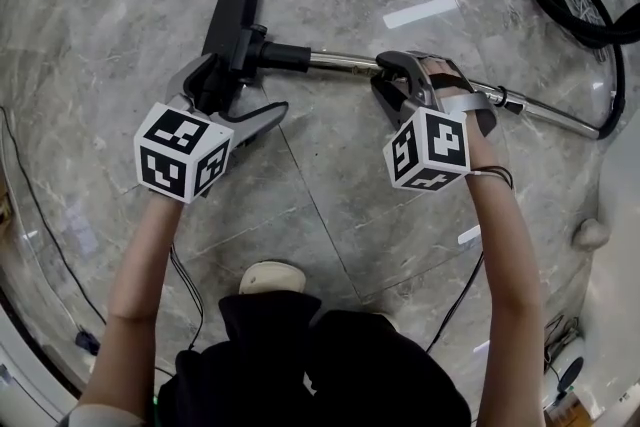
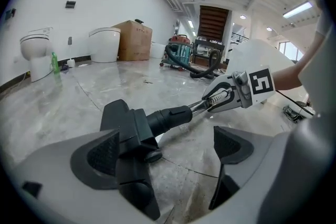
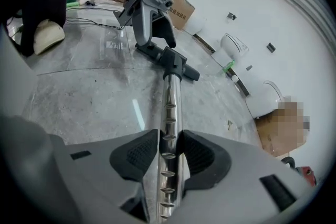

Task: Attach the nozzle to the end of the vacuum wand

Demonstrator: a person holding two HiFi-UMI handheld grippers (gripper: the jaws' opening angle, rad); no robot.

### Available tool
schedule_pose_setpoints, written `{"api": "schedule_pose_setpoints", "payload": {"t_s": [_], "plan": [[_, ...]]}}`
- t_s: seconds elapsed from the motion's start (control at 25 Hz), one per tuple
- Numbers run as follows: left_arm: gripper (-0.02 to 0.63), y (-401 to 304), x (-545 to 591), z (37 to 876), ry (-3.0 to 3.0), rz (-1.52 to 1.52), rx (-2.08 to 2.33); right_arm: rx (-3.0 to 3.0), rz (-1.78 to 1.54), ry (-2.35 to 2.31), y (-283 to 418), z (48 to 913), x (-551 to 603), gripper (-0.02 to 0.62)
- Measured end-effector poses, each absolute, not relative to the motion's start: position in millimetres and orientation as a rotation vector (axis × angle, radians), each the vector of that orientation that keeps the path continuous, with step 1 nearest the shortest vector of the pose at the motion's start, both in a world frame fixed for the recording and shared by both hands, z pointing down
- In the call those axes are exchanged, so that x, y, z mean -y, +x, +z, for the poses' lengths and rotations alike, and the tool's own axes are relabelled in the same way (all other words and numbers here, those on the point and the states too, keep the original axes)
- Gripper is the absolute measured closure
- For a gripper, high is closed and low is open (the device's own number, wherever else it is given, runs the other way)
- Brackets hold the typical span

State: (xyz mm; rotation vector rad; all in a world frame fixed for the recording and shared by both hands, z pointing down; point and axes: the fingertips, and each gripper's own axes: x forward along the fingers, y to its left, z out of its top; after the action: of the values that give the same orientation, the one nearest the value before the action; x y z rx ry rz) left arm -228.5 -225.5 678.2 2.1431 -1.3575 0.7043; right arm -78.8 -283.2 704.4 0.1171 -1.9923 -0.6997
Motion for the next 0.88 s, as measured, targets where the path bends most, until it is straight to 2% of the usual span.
{"api": "schedule_pose_setpoints", "payload": {"t_s": [0.08,0.2,0.48,0.8,0.88], "plan": [[0.041,-223.0,222.8,673.8,2.159,0.696,1.345,1.998,-0.707,0.124,-78.3,704.3,280.8,0.448],[0.041,-214.1,217.4,665.9,2.177,0.656,1.320,2.025,-0.665,0.121,-75.2,698.2,272.5,0.390],[0.043,-176.0,206.3,646.0,2.245,0.558,1.213,2.145,-0.528,0.247,-47.9,657.8,252.5,0.390],[0.052,-92.9,181.4,619.4,2.403,0.431,0.963,2.531,0.161,0.876,17.4,590.4,213.4,0.390],[0.088,-71.0,174.6,616.0,2.431,0.412,0.905,2.572,0.339,1.076,42.3,580.4,198.7,0.391]]}}
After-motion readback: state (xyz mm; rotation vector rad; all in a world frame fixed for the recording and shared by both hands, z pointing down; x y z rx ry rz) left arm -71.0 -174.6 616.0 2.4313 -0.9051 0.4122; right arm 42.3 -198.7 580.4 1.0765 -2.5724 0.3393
